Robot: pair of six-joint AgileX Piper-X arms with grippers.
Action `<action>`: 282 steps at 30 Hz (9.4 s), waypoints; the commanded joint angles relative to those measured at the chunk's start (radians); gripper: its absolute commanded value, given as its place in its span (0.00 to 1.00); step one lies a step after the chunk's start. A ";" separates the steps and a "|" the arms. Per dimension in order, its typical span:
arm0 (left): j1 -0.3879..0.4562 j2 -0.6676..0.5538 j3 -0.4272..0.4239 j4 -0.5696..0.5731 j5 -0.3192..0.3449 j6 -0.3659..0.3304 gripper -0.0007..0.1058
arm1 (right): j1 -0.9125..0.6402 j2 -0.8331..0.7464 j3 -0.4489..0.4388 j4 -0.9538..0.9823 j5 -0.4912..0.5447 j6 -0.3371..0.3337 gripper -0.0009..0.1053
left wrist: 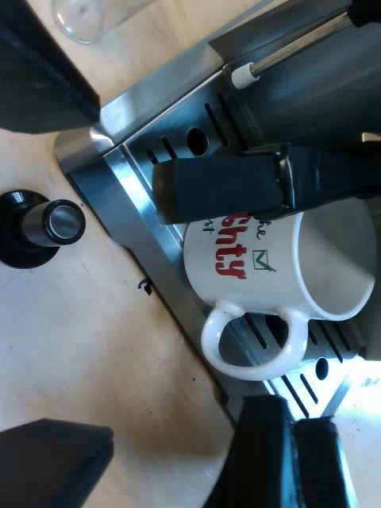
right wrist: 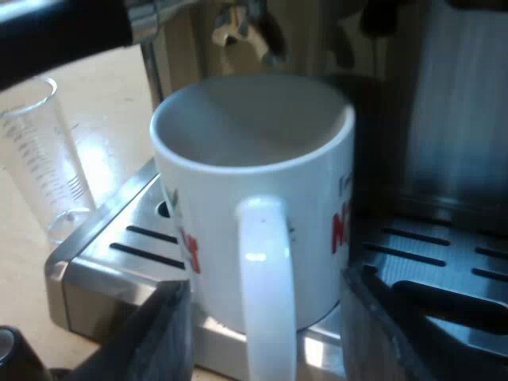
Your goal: Place mug into machine
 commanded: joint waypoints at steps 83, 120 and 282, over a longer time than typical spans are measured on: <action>-0.005 0.000 -0.004 -0.009 0.051 -0.013 0.97 | -0.082 0.166 -0.152 -0.054 -0.117 -0.110 0.42; -0.005 0.000 -0.004 -0.009 0.054 -0.013 0.97 | -0.097 0.340 -0.313 -0.054 -0.005 -0.103 0.42; -0.005 0.001 -0.223 -0.067 0.101 -0.091 0.69 | -0.046 0.010 -0.518 0.448 -0.081 -0.033 0.01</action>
